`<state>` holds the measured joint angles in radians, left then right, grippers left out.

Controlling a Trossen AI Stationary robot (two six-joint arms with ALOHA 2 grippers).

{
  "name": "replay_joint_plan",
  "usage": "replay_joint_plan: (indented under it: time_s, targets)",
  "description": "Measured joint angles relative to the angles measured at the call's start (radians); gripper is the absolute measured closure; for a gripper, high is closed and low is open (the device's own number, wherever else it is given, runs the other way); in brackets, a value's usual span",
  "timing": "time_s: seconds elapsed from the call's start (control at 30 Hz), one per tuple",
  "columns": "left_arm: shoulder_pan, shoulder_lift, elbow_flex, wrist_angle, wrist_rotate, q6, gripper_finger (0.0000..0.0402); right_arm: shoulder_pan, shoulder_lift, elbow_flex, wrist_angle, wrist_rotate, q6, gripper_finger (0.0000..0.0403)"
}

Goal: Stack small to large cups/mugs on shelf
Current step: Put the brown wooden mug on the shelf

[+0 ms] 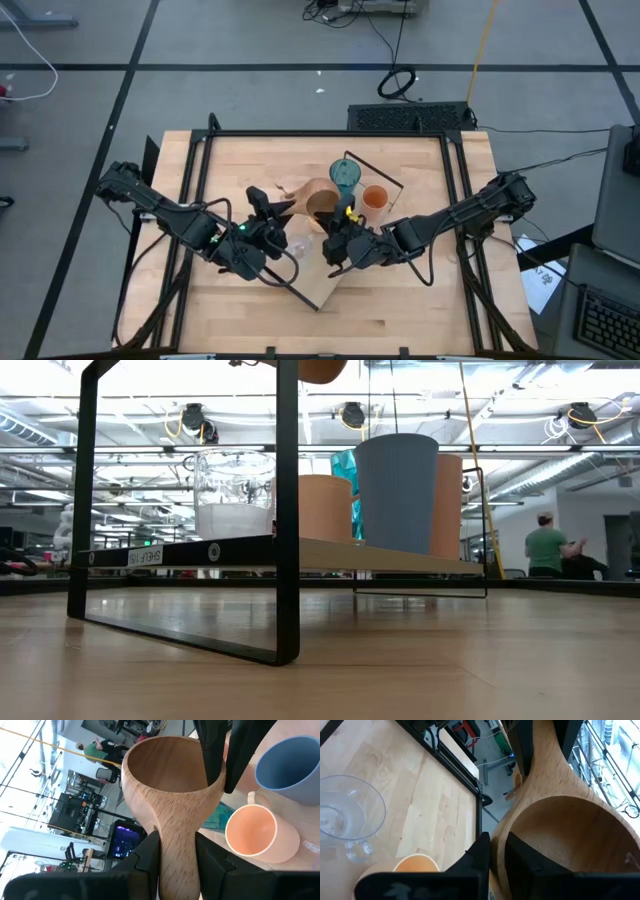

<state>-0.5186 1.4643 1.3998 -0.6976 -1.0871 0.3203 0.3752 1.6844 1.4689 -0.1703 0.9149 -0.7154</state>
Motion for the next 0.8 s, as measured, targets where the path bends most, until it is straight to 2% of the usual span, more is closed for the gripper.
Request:
replay_joint_plan:
  time_s: [0.17, 0.43, 0.53, 0.8]
  targets:
    - [0.0, 0.0, 0.0, 0.0, 0.012, -0.05, 0.0294, 0.001, 0.0, 0.0, -0.002, -0.007, 0.031, 0.0377]
    - [-0.006, -0.012, 0.0, 0.022, 0.052, -0.128, 0.0205, 0.02, 0.0, 0.0, 0.002, 0.005, 0.085, 0.0384]
    - [-0.019, -0.04, 0.0, 0.018, 0.057, -0.153, 0.0184, 0.03, -0.006, 0.0, 0.008, 0.011, 0.12, 0.0384]
    - [-0.077, -0.125, 0.0, -0.022, 0.092, -0.225, 0.0186, 0.043, -0.039, 0.002, 0.002, 0.011, 0.247, 0.0384]
